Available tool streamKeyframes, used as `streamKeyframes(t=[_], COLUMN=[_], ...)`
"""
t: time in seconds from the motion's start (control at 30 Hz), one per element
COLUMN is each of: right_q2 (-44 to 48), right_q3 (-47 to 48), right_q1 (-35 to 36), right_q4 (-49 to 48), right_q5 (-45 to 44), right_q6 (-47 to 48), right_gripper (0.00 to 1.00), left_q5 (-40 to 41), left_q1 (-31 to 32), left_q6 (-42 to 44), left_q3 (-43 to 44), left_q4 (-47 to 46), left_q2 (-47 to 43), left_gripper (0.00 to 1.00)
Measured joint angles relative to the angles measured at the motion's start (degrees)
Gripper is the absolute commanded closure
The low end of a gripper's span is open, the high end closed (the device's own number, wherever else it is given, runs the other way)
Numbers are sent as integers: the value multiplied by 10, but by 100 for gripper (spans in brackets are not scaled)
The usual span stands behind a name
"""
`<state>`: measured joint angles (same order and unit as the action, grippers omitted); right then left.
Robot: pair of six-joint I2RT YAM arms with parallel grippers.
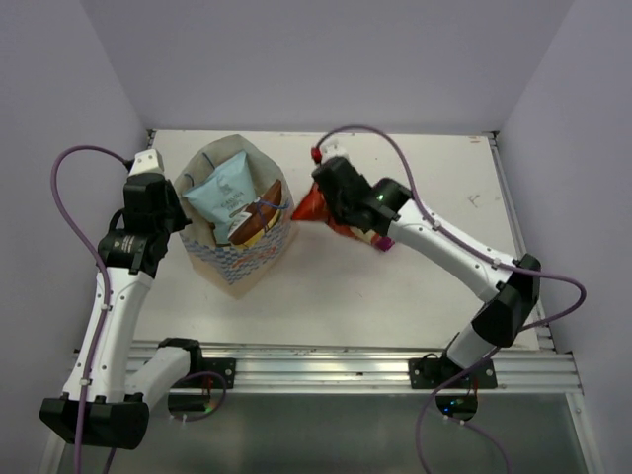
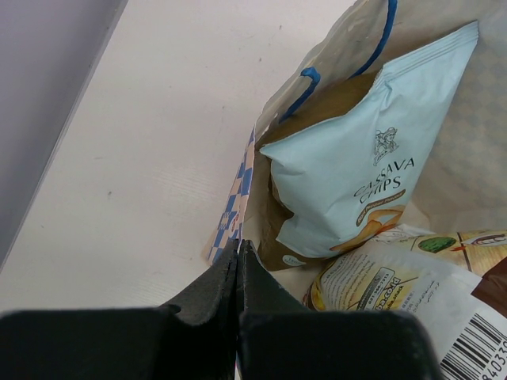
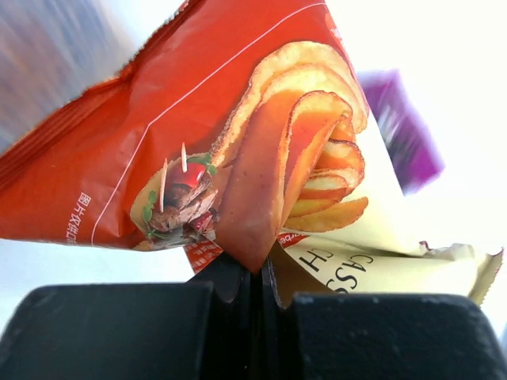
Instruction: Place the snacks into the paper bag
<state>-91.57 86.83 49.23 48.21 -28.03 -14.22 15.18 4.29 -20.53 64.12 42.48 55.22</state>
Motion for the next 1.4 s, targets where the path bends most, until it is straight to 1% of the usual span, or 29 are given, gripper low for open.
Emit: streamKeyframes(t=[0.03,0.17,0.27,0.37,0.47,0.6,0.73,0.83,0.97,1.07,1.3,1.4], right_q2=[-15,-79,-114,-155,-195,-247,-299,-324,-336,-333,-307,-295], right_q3=[82,367,487,561,567,509,447,449,520,546,551,554], right_q1=[0,0,-1,-3,-2,2,16,28,29,28,32,35], right_q4=[9,-28,-82,-133,-179,-207,-176,-122,-31,26,81,83], right_q5=[-15,-57,-38,30,142,282,354,369,368,366,368,370], right_q6=[12,65,85,70,18,-63,-99,-101,-87,-72,-41,-41], right_gripper=[100,100,100,100,100,100,100,100,100,100,100,100], left_q5=[0,0,0,0,0,0,0,0,0,0,-2,-3], left_q1=[0,0,0,0,0,0,0,1,2,2,3,3], left_q6=[0,0,0,0,0,0,0,0,0,0,0,0], left_q3=[0,0,0,0,0,0,0,0,-1,-1,-3,-3], left_q4=[0,0,0,0,0,0,0,1,3,3,2,2], left_q2=[0,0,0,0,-1,-2,-5,-7,-7,-9,-12,-12], left_gripper=[100,100,100,100,100,100,100,100,100,100,100,100])
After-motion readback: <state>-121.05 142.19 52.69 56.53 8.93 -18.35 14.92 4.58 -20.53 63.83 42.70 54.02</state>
